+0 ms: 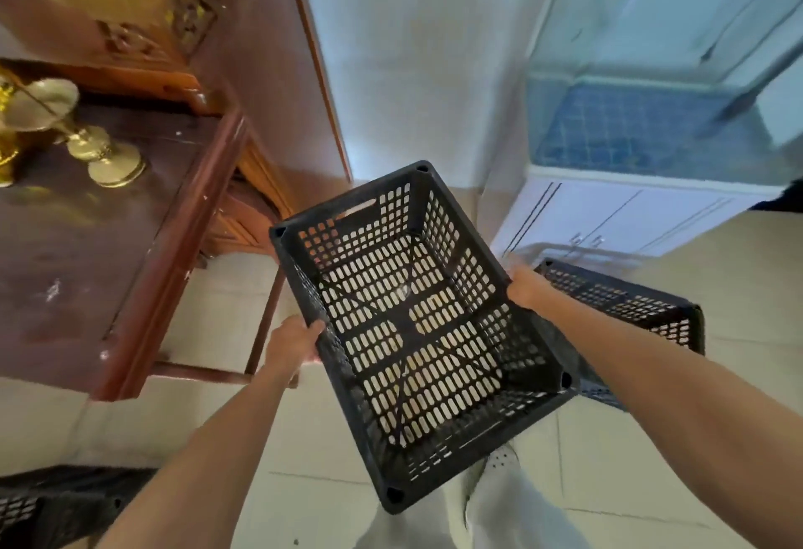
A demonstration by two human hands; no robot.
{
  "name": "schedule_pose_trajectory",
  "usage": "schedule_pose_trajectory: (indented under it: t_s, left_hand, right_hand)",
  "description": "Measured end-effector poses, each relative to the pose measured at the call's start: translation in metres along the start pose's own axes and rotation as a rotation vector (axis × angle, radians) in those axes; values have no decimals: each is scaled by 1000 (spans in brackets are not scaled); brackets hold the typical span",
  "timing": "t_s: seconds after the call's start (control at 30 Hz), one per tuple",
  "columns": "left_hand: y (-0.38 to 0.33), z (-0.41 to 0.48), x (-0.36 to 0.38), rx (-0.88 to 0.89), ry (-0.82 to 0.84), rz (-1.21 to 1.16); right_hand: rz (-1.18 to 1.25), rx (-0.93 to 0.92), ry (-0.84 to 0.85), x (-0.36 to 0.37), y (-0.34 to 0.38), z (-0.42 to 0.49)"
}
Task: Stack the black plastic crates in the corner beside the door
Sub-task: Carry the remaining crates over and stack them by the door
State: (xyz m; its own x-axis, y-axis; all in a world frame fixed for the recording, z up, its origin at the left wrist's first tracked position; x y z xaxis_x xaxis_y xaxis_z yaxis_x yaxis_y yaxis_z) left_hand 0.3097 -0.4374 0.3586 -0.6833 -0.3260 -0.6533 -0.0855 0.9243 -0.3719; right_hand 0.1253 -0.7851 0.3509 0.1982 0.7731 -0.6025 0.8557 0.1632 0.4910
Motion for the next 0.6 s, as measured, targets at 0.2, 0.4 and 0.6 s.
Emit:
schedule_pose_trajectory:
  t_s: [0.2,0.4,0.6]
  left_hand:
    - [-51,-9,24,142,79,166]
    - [-100,-36,86,332,152,405]
    - [-144,-104,167,516,193,541]
  right_hand:
    - [132,129,-108,-23,-91,-45]
    - [289,289,-223,-35,-202,-115]
    - [451,468,-306,-31,-314,-216]
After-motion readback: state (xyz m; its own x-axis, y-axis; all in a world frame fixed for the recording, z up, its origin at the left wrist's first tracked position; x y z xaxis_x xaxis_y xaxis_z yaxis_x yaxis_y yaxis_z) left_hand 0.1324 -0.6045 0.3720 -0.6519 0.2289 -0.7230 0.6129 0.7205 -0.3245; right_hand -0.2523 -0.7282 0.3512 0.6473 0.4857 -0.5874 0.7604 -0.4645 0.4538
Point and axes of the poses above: each hand's wrist, its own z-axis towards the middle knuckle, its own x-axis out of the palm, y = z × x, the point moved 5 cm from there along z, towards the middle knuckle, and after that the axes turned 13 degrees about z, right-handed, at the moved point
